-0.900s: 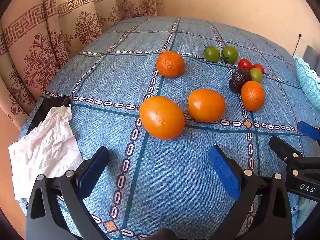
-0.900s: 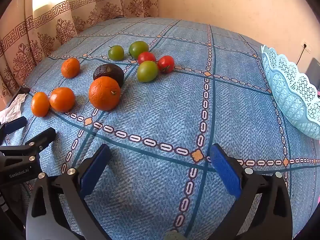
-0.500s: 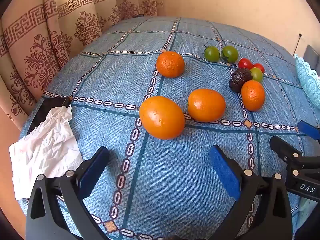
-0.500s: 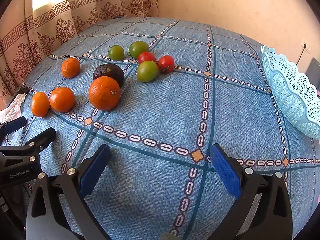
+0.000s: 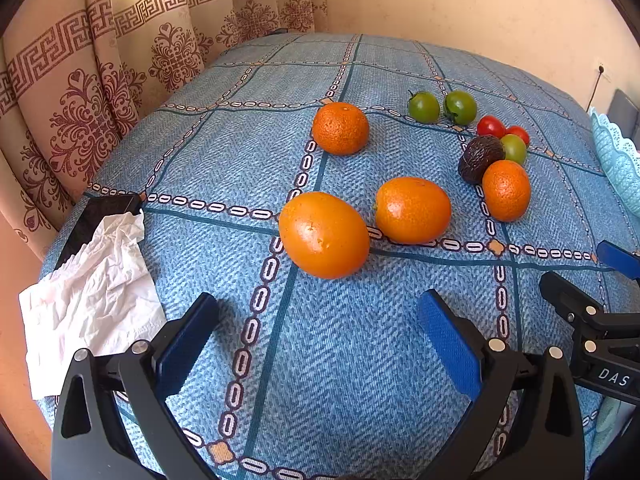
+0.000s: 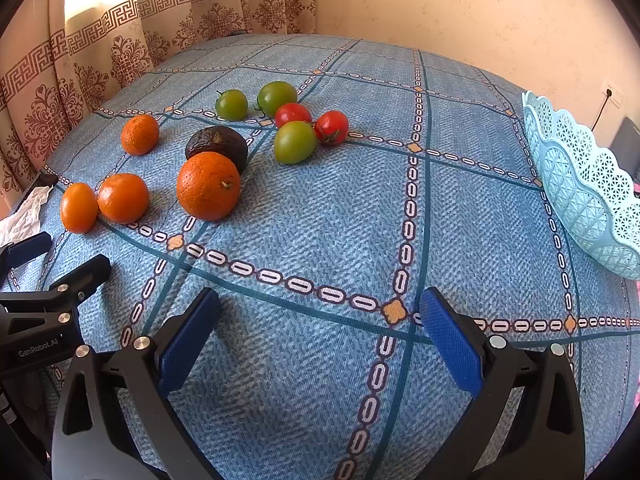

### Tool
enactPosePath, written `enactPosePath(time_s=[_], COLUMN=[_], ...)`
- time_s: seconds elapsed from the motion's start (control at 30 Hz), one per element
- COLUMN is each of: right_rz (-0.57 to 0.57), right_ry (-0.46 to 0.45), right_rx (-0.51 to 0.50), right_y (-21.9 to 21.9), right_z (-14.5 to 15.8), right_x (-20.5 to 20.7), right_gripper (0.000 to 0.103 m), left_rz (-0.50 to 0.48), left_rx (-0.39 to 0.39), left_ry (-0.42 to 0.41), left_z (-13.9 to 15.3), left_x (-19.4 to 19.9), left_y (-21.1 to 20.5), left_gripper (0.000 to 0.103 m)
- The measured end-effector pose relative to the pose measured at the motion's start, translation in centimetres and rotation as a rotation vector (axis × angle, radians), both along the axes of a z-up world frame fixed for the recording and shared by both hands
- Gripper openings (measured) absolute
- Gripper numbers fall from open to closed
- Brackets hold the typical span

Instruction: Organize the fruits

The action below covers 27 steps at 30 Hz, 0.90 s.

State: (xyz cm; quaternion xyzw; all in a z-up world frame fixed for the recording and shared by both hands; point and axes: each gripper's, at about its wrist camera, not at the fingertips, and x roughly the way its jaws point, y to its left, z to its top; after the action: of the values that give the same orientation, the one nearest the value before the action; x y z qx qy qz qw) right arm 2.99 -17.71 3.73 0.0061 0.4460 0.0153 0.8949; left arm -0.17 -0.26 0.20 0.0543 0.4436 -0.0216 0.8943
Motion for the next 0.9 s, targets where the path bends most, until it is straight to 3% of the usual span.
enactPosePath(time_s=[0.9], right_rz=[-0.007], right_ry=[-0.002], right_rx=[-0.007], right_y=[0.13], right_z=[-0.13], right_x=[-0.05], right_gripper=[0.101], left_rz=[-0.001], left_rx=[0.003], left_ry=[-0.006], left_z=[0.05], left_x=[-0.33], left_y=[-0.21], left_gripper=[0.098])
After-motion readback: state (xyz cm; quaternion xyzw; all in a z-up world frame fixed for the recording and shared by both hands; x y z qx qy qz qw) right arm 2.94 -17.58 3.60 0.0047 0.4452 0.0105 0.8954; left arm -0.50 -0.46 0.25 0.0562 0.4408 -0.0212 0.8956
